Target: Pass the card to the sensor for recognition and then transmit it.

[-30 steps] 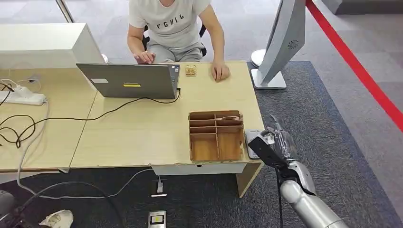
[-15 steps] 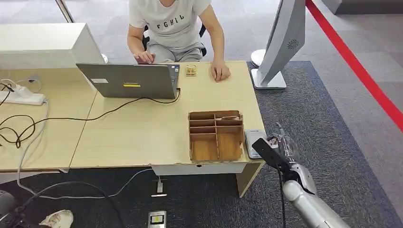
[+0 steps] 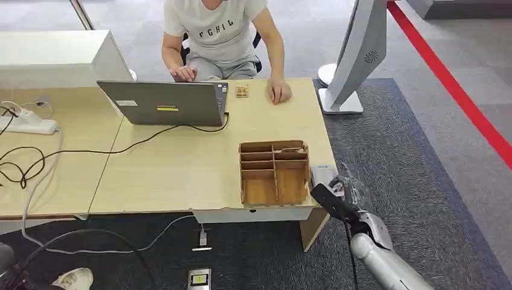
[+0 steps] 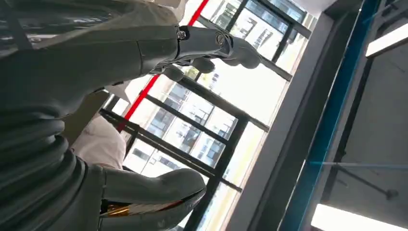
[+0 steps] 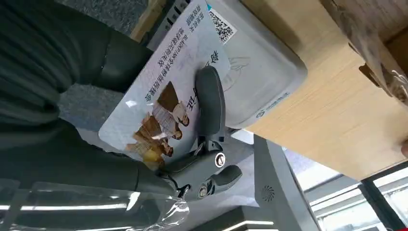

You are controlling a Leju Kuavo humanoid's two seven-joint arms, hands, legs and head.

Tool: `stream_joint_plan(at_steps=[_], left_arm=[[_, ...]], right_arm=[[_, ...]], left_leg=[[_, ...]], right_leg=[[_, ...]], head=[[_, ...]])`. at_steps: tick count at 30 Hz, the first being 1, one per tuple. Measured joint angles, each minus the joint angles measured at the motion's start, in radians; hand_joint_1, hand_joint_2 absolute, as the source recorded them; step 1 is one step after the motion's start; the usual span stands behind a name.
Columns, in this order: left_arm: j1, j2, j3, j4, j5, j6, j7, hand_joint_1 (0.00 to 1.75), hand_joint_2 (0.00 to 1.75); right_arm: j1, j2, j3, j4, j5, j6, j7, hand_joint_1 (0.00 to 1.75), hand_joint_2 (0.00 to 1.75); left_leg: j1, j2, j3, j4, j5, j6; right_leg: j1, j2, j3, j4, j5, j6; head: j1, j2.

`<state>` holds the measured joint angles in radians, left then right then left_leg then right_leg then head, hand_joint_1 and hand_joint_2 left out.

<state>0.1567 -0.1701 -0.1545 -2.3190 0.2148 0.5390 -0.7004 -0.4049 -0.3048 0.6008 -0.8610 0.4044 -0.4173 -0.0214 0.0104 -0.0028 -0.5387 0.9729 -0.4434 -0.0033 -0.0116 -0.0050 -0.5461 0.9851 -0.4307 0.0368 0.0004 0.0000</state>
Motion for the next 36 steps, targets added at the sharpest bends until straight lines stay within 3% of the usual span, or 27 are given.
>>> stream_joint_plan(at_steps=[11,19,29,36], left_arm=[[-0.001,0.005,-0.001,-0.007,0.000,0.008,0.000,0.00,1.75],[-0.001,0.006,-0.004,-0.007,0.003,0.006,0.000,0.00,1.75],[0.002,0.005,-0.003,-0.007,0.033,-0.045,0.000,0.00,1.75],[0.004,-0.008,0.002,-0.006,0.062,-0.127,0.000,0.00,1.75]], right_arm=[[-0.021,0.022,0.007,0.039,-0.007,-0.021,-0.024,1.75,1.75],[-0.056,0.007,0.014,0.022,0.021,-0.091,-0.025,1.75,1.75],[-0.125,-0.072,0.013,-0.112,0.133,-0.113,0.108,1.75,1.75],[-0.182,-0.127,0.013,-0.186,0.238,-0.049,0.184,1.75,1.75]], left_leg=[[0.000,0.000,0.002,0.000,0.000,0.000],[-0.001,0.000,0.001,0.000,0.001,0.000],[-0.001,0.000,0.000,0.000,0.001,0.000],[-0.001,0.000,0.000,0.000,0.001,0.000]], right_leg=[[0.000,0.000,0.002,0.000,0.000,0.000],[-0.001,0.000,0.001,0.000,0.001,0.000],[-0.001,0.000,0.000,0.000,0.001,0.000],[-0.001,0.000,0.000,0.000,0.001,0.000]], head=[[0.000,0.000],[0.000,0.000],[0.000,0.000],[0.000,0.000]])
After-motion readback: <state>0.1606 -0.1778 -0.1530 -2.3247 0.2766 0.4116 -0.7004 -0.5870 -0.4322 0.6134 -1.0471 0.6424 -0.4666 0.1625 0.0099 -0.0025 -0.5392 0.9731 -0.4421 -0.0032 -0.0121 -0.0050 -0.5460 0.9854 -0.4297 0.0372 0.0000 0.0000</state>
